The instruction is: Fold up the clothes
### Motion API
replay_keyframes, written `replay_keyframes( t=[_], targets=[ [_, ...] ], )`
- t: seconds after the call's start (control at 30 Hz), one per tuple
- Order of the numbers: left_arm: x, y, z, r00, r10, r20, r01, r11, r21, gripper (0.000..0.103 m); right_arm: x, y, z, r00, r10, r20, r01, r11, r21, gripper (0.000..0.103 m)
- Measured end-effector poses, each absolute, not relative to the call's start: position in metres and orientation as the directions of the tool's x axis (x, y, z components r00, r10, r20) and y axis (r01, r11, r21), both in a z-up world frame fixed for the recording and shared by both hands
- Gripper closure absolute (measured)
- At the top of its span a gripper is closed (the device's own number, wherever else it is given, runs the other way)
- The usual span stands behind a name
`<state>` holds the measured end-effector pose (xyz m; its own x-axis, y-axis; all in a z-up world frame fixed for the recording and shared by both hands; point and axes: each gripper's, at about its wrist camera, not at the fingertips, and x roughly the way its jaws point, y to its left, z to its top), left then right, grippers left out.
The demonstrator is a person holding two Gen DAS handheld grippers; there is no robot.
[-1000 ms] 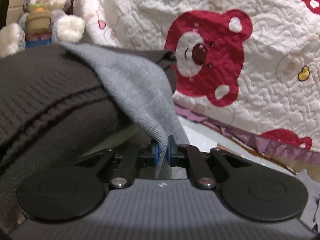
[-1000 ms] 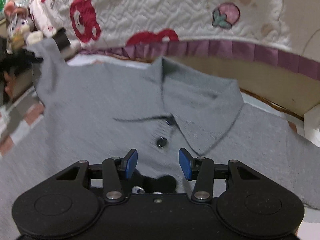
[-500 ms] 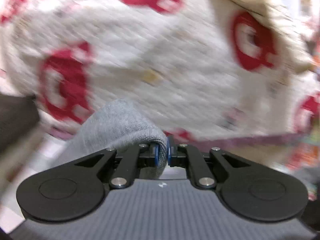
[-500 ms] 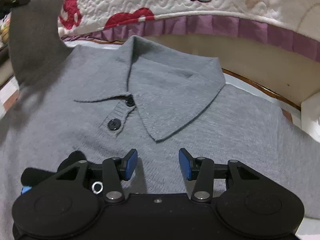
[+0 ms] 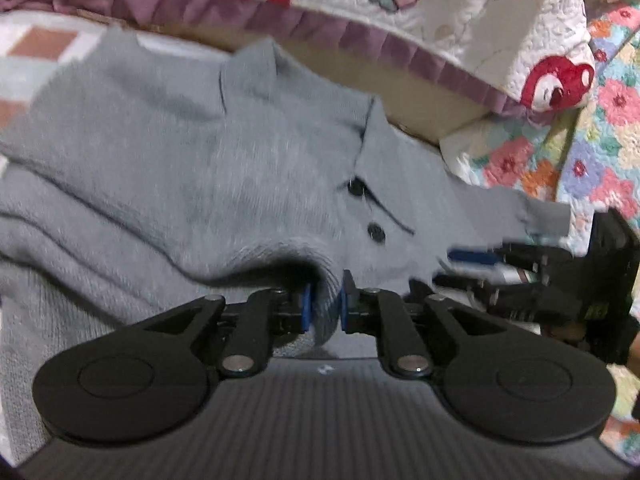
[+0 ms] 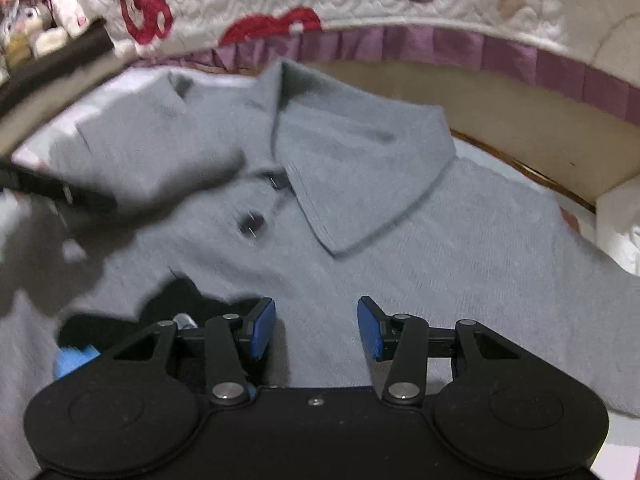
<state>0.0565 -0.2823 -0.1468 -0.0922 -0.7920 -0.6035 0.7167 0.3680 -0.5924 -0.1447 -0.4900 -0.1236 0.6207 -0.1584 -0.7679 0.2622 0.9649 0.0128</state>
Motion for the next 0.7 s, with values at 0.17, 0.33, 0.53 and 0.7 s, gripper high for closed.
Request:
replay_keyframes(
  t=[0.17, 0.33, 0.53, 0.7],
  targets=[
    [0.058, -0.272, -0.153, -0.196, -0.776, -0.6, 0.698, 0.32, -0.641, 0.068, -0.098, -0.47, -0.094, 0.696, -0.068, -0.715, 0.195, 0.976, 0.098, 0.052],
    [0.068, -0.245, -0.118, -0.072, -0.808, -0.585, 0.802, 0.302, -0.516, 0.065, -0.045, -0.428, -0.084, 0.675, 0.035, -0.737, 0.031, 0.997, 0.076, 0.053],
    [0.091, -0.215, -0.094, 0.189, -0.785, -0.59, 0.822, 0.455, -0.342, 0.056, -0.022, -0.385, -0.086, 0.602, 0.022, -0.798, -0.045, 0.999, -0.006, 0.051],
    [0.103, -0.212, -0.107, 0.243, -0.729, -0.64, 0.784, 0.536, -0.313, 0.055, -0.021, -0.373, -0.115, 0.582, -0.016, -0.813, 0.015, 1.0, -0.009, 0.038]
  ],
)
